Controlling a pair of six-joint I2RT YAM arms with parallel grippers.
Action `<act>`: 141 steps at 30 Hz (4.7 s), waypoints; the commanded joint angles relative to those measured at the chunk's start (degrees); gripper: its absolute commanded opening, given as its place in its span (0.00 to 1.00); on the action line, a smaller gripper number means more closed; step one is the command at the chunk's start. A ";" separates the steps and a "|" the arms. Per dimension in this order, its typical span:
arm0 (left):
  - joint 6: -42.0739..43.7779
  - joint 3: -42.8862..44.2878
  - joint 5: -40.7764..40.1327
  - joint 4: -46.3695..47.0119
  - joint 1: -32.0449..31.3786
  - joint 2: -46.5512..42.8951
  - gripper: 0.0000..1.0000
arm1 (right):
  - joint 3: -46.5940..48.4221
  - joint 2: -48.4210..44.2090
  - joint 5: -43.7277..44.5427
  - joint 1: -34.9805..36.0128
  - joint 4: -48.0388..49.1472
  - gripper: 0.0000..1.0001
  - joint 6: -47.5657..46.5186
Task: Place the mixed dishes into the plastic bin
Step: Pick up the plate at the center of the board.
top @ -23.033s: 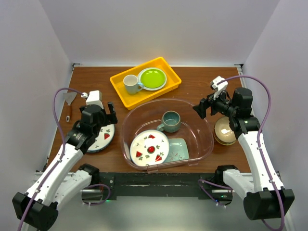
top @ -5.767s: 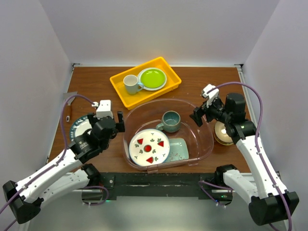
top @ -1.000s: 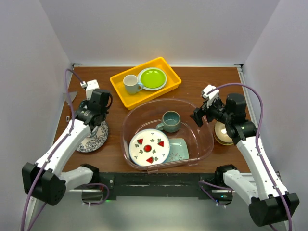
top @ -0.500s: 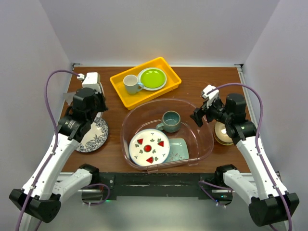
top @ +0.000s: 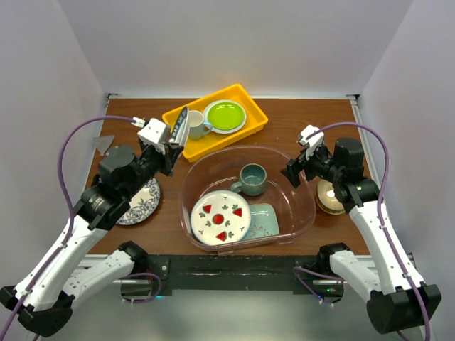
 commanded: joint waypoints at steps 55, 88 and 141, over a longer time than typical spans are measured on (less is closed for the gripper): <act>22.98 -3.08 -22.57 22.08 -39.45 11.99 0.00 | 29.96 3.64 -13.18 -0.97 -18.25 0.99 8.04; 29.04 -1.15 -28.11 30.17 -45.34 21.38 0.00 | 25.13 13.31 -13.36 -0.88 -7.70 0.98 44.51; 15.07 -17.22 -25.45 19.01 -33.92 -6.89 1.00 | 9.32 11.91 -34.09 -2.02 7.85 0.00 32.30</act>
